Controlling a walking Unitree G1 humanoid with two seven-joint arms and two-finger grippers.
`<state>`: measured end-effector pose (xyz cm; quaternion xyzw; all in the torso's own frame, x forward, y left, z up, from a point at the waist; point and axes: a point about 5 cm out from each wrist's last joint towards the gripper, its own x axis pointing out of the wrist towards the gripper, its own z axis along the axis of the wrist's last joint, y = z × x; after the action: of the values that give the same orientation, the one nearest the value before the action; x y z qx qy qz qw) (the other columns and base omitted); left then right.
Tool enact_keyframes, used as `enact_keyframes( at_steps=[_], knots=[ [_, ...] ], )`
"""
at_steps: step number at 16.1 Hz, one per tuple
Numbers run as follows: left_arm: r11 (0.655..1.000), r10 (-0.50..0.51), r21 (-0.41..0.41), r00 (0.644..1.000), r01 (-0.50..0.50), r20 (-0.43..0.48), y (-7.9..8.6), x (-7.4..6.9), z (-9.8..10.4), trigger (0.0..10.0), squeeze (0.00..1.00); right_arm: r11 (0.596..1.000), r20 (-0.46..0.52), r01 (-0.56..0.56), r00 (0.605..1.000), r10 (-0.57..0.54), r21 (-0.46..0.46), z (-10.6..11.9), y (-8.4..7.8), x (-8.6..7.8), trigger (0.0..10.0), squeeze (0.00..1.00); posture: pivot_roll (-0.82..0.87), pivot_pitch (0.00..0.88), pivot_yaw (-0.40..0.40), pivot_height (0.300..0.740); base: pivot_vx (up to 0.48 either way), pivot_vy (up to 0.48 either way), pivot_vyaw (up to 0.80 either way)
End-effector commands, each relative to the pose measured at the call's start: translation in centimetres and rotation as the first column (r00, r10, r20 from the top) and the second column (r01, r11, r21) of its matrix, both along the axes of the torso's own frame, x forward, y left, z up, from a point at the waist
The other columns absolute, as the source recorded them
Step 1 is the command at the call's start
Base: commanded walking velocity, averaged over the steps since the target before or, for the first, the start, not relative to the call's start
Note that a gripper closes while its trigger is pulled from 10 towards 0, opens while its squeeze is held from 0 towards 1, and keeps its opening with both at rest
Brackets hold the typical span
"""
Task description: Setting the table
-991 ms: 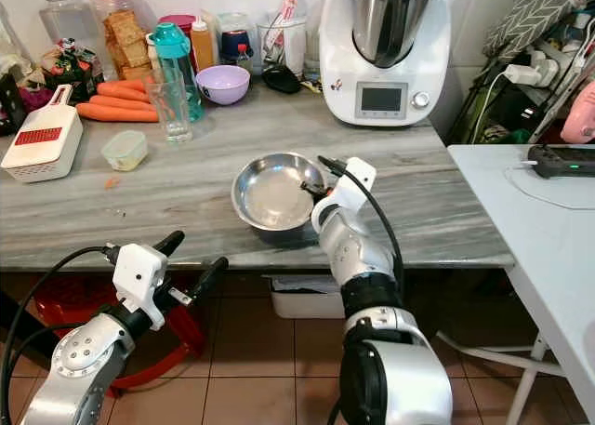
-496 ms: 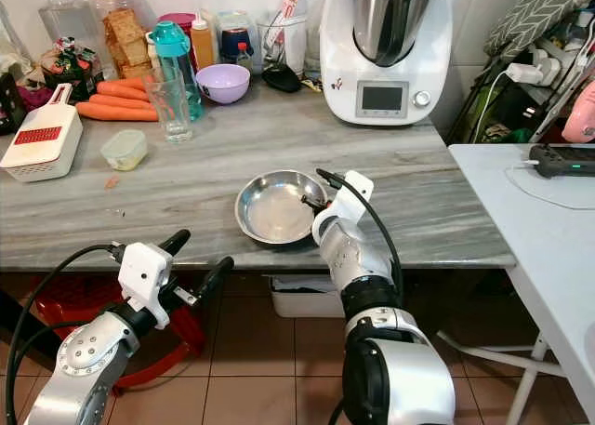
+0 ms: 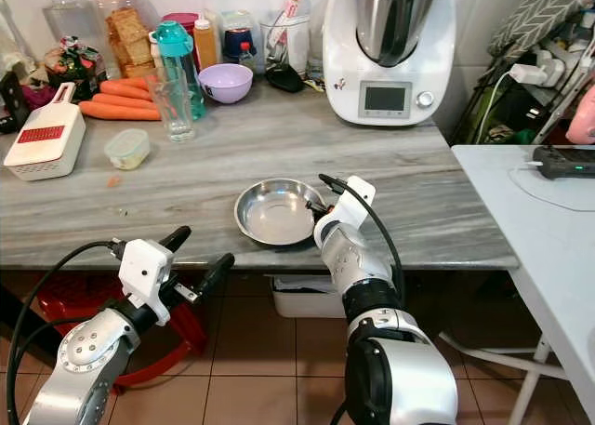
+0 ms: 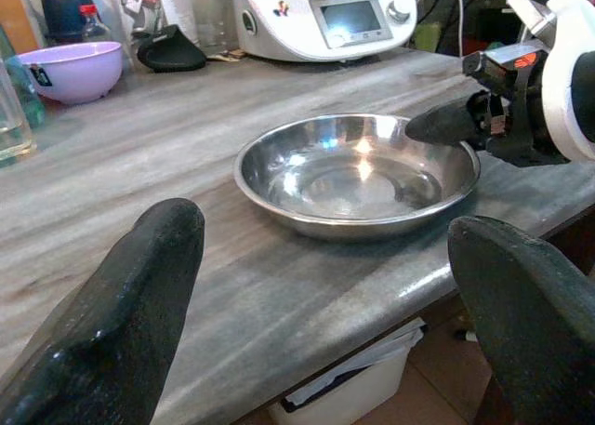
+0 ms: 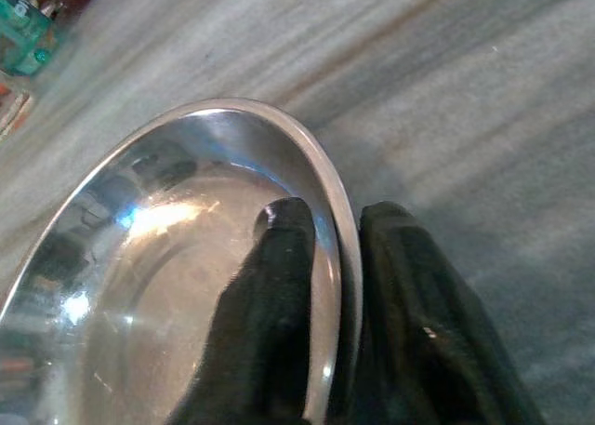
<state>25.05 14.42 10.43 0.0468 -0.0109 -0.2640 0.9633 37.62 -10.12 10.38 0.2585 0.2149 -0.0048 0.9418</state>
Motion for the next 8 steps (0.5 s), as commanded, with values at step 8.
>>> enact_keyframes(
  at_steps=[8],
  knots=[
    [1.0,0.002,0.012,1.0,-0.002,0.002,0.5,0.4,0.0,10.0,0.0,0.999,0.258,0.019,0.966,-0.006,-0.045,4.2,-0.4,1.4,10.0,1.0,0.0,0.0,-0.006,0.74,0.0,0.0,0.0]
  ],
)
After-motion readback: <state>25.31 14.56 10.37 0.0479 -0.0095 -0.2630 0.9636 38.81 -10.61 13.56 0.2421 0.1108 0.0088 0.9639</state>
